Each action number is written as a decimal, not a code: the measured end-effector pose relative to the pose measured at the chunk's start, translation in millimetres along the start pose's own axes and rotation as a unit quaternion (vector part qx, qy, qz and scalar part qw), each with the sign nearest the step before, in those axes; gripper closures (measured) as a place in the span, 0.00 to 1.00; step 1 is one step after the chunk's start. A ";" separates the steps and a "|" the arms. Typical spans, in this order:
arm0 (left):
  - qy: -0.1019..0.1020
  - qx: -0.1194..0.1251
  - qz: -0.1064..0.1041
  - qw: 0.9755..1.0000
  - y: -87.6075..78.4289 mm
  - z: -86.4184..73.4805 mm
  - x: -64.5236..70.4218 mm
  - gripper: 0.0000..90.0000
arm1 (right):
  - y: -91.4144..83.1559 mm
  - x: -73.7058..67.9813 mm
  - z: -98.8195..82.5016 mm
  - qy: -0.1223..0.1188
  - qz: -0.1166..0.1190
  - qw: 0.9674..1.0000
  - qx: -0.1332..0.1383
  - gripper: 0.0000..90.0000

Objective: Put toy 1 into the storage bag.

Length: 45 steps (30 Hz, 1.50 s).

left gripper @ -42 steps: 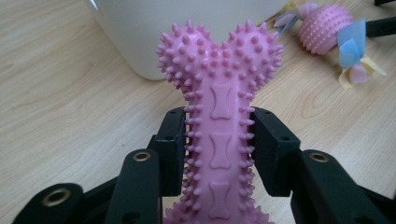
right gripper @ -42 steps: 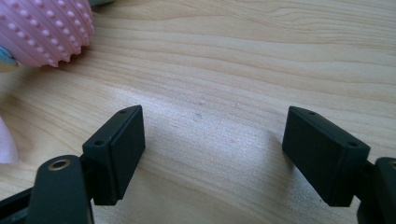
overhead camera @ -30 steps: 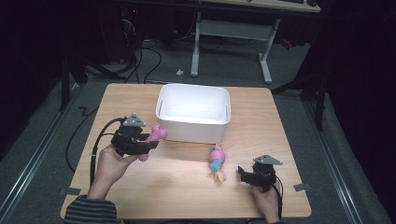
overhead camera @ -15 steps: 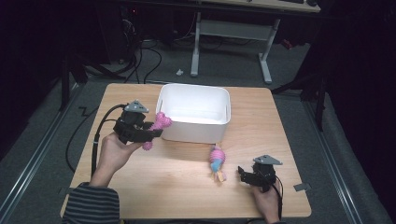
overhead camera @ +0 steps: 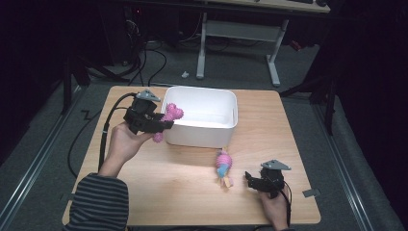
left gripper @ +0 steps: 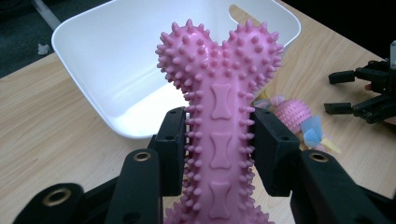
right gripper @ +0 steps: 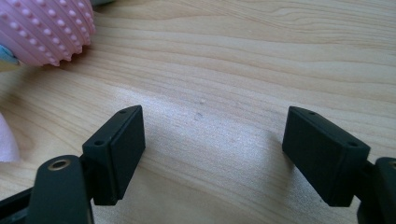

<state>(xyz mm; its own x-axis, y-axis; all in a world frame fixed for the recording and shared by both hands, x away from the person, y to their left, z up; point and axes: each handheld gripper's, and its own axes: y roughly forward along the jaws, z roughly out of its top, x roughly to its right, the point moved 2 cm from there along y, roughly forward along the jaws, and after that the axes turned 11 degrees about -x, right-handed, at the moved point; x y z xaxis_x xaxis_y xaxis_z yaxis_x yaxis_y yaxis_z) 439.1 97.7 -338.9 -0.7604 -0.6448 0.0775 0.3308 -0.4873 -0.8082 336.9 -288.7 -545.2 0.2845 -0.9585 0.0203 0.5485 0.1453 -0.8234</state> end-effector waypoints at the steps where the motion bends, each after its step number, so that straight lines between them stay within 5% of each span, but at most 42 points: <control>1: 0.001 -0.001 0.001 1.000 0.4 1.9 -0.2 0.65 | 0.0 0.0 0.0 0.000 0.000 1.000 0.000 0.24; 33: 0.010 -0.021 0.028 0.999 45.6 58.9 -9.8 0.65 | -0.2 -0.3 -0.2 0.000 0.001 1.000 -0.001 0.24; 45: -0.010 -0.021 0.029 0.999 67.4 65.3 -21.5 0.65 | -0.1 -0.3 -0.1 0.000 0.001 1.000 0.000 0.24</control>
<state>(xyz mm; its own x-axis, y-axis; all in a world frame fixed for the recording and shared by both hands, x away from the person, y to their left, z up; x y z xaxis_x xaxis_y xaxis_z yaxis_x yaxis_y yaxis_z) 514.2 40.2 -356.9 -0.7288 -0.6834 0.0420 0.3501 -0.4247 -0.8349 336.6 -288.5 -545.2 0.2848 -0.9584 0.0192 0.5478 0.1463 -0.8237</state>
